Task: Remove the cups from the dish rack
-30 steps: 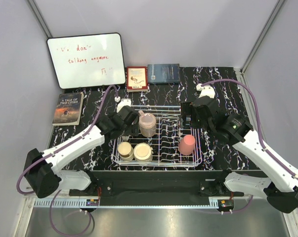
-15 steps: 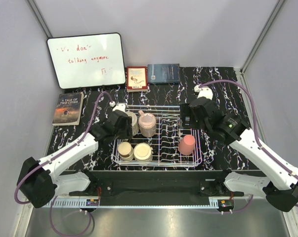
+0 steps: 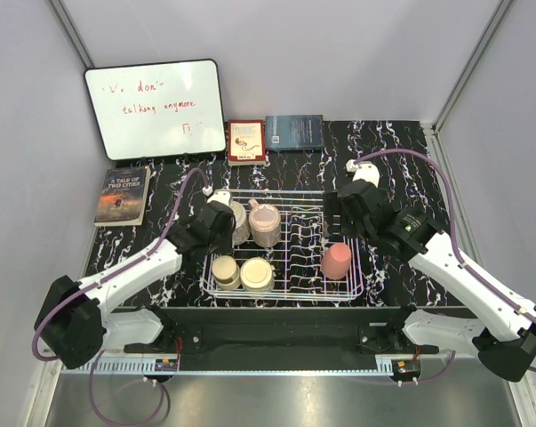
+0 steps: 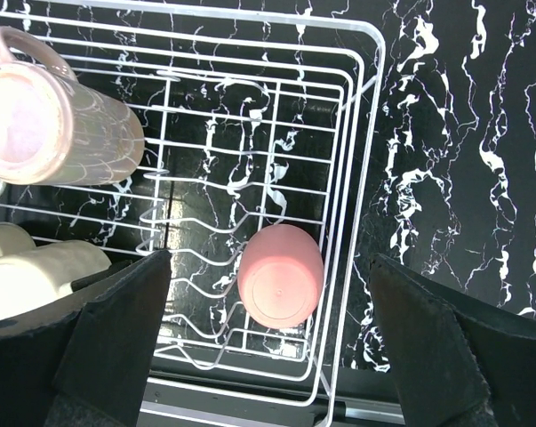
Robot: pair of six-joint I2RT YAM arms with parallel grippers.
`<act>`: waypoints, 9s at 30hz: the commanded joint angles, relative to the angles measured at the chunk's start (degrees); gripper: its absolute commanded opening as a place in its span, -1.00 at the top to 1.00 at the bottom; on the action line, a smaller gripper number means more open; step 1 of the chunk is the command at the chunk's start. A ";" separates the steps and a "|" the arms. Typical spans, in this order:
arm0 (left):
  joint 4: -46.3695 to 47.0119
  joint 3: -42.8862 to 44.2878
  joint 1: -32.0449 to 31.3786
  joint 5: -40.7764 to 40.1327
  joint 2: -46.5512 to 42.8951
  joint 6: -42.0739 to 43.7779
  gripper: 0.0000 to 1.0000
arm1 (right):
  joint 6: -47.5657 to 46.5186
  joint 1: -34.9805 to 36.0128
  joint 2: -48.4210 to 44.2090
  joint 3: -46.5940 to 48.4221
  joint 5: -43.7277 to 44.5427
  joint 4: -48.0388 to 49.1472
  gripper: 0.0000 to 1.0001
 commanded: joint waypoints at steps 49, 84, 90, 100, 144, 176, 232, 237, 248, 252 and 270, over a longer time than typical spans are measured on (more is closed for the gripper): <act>-0.15 22.41 0.34 8.14 -15.07 -5.81 1.00 | 3.86 0.44 -1.17 3.47 -4.44 5.31 -0.99; 66.40 -2.46 2.09 38.03 -15.69 -39.58 1.00 | 21.36 0.36 -15.68 -13.67 -24.57 48.64 -0.79; 67.10 -2.64 1.30 40.75 -15.61 -40.63 1.00 | 21.53 0.36 -12.60 -14.01 -28.52 52.85 -0.75; 71.84 -3.52 0.86 44.01 -12.71 -42.74 1.00 | 22.32 0.36 -10.49 -15.95 -31.61 59.63 -0.15; 46.02 -0.27 4.11 40.42 -8.92 -32.47 -0.76 | 7.65 0.36 -13.39 -4.09 -16.41 36.70 1.00; -3.82 10.19 7.98 18.43 -11.74 -22.44 -0.69 | 9.39 -40.41 29.57 38.53 -5.85 -1.10 1.00; -9.63 8.08 7.98 18.78 -6.11 -19.19 -0.64 | 6.94 -53.61 71.60 70.53 -10.16 -7.43 -0.08; -9.63 8.17 7.98 18.96 -6.29 -18.75 -0.65 | 8.96 -53.52 66.34 71.50 -11.83 -7.96 -0.23; -9.54 9.22 7.72 15.09 -6.03 -14.71 -0.67 | 11.69 -47.91 43.77 62.72 -22.74 -5.50 -0.94; -9.63 11.59 6.23 10.62 -3.75 -11.29 -0.68 | 9.31 -37.03 31.99 45.04 -19.22 2.45 -0.94; -7.43 31.45 5.17 2.27 17.08 -1.88 -0.75 | 5.63 -29.70 -12.94 3.30 -30.46 12.00 -0.88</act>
